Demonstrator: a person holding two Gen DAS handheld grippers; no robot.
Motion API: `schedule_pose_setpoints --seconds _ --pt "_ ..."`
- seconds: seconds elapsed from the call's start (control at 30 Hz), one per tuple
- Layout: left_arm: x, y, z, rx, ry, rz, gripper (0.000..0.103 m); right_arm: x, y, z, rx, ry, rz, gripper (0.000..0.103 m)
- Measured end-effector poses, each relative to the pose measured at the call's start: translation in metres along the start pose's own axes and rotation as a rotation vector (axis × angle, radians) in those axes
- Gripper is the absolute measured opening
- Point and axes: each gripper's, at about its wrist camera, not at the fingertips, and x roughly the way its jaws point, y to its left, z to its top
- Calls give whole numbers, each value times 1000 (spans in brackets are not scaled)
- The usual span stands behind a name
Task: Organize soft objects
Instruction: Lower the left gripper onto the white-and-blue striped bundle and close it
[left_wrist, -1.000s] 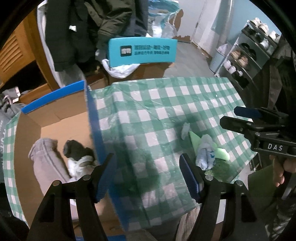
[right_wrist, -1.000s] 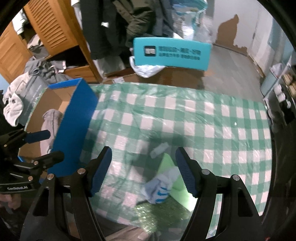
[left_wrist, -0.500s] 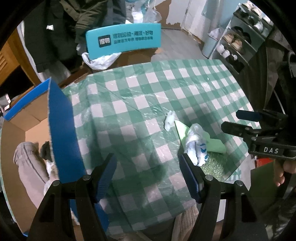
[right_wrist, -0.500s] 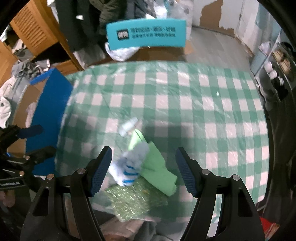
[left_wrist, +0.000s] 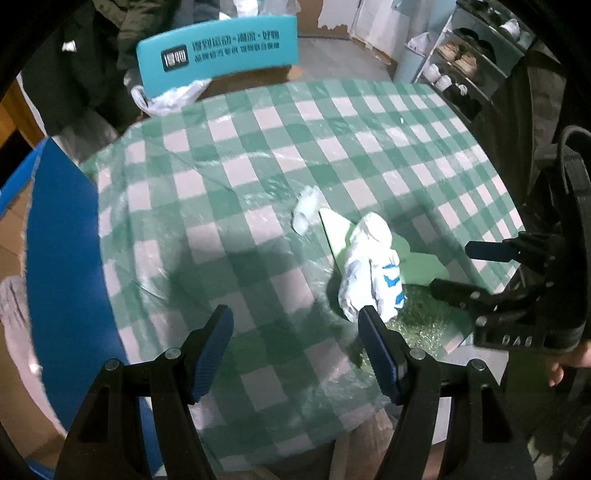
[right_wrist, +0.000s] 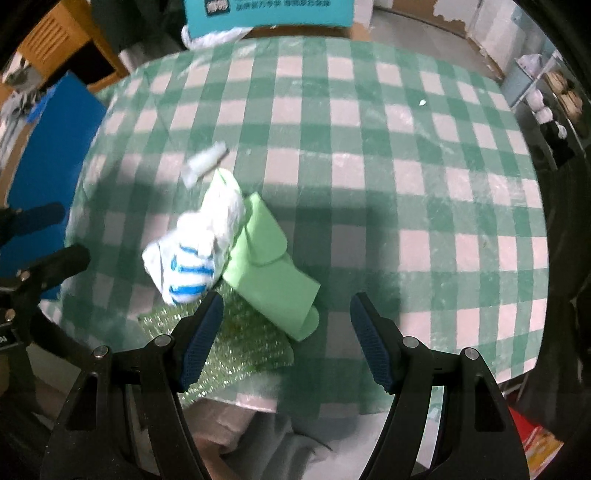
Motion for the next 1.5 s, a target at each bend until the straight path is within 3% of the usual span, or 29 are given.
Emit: schedule_pose_setpoints --seconds 0.33,0.5,1.07,1.23,1.5 --pt "15 -2 -3 -8 36 7 72 38 9 -9 -66 108 -67 72" --pt "15 -2 0 -6 25 10 78 43 3 -5 -45 94 -69 72" --pt "28 14 21 -59 26 4 78 55 -13 25 7 43 -43 78" --pt "28 14 27 -76 20 -15 79 47 -9 25 4 42 -52 78" --pt "34 3 39 -76 14 -37 80 10 -35 15 73 -24 -81 78"
